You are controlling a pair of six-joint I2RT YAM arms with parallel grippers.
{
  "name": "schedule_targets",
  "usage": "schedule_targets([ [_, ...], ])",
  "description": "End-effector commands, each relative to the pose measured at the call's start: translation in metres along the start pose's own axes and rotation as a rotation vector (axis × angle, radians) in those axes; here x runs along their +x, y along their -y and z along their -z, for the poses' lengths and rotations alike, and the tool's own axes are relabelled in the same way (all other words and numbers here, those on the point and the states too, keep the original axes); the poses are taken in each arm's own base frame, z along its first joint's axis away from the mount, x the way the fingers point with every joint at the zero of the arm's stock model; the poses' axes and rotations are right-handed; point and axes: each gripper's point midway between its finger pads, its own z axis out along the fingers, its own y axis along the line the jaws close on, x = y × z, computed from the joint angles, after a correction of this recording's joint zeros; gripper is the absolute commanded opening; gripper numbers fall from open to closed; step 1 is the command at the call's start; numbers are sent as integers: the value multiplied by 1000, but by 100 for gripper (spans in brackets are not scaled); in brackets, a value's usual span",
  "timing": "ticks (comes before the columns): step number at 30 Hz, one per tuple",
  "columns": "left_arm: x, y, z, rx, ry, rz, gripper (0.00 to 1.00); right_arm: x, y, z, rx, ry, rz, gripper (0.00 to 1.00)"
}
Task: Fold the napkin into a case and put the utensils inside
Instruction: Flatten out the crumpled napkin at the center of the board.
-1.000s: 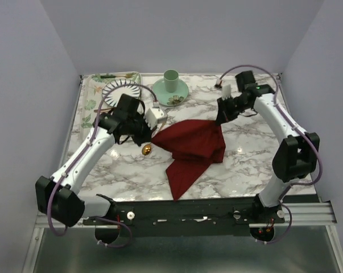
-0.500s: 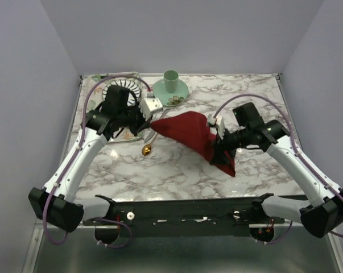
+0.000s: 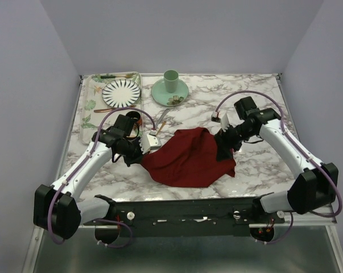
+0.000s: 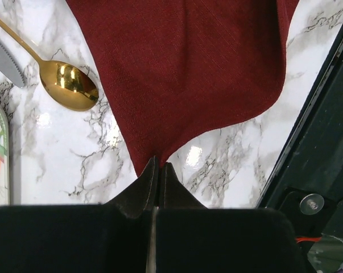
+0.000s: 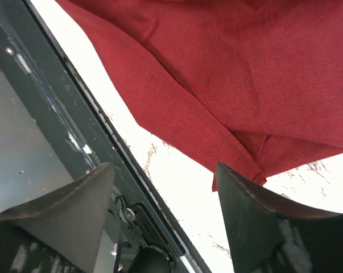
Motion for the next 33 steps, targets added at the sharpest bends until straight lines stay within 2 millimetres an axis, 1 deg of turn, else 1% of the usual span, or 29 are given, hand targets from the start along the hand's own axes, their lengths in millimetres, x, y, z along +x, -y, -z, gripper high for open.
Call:
schedule_targets([
  [1, -6, -3, -4, 13, 13, -6, 0, 24, 20, -19, 20, -128, -52, 77],
  [2, -7, -2, -4, 17, 16, -6, 0, 25, 27, -20, 44, -135, -45, 77],
  [3, -7, -1, -4, 20, 19, -3, 0, 30, 36, -21, 75, -161, -50, 77],
  [5, -6, 0, -4, 23, 18, 0, 0, 37, 47, -23, 73, -189, -88, 78],
  [7, -6, 0, -5, 22, 20, -1, 0, 37, 52, -20, 47, -179, -107, 80],
  [8, -5, 1, -5, 23, 21, 2, 0, 43, 57, -18, 34, -181, -148, 83],
  [11, -6, 0, -6, 23, 21, 11, 0, 49, 67, -15, 27, -174, -186, 85],
  [16, -7, -3, -10, 26, 12, 46, 0, 55, 68, -27, -30, -193, -236, 85],
  [22, -16, -10, -9, 11, 23, 72, 0, 63, 80, -41, -27, -227, -267, 82],
  [25, -17, -10, -8, 9, 30, 75, 0, 66, 85, -45, -21, -235, -271, 81],
  [30, -17, -10, -9, 13, 30, 76, 0, 69, 91, -49, -21, -242, -278, 75],
  [33, -16, -10, -10, 15, 26, 77, 0, 69, 90, -48, -26, -238, -281, 64],
])
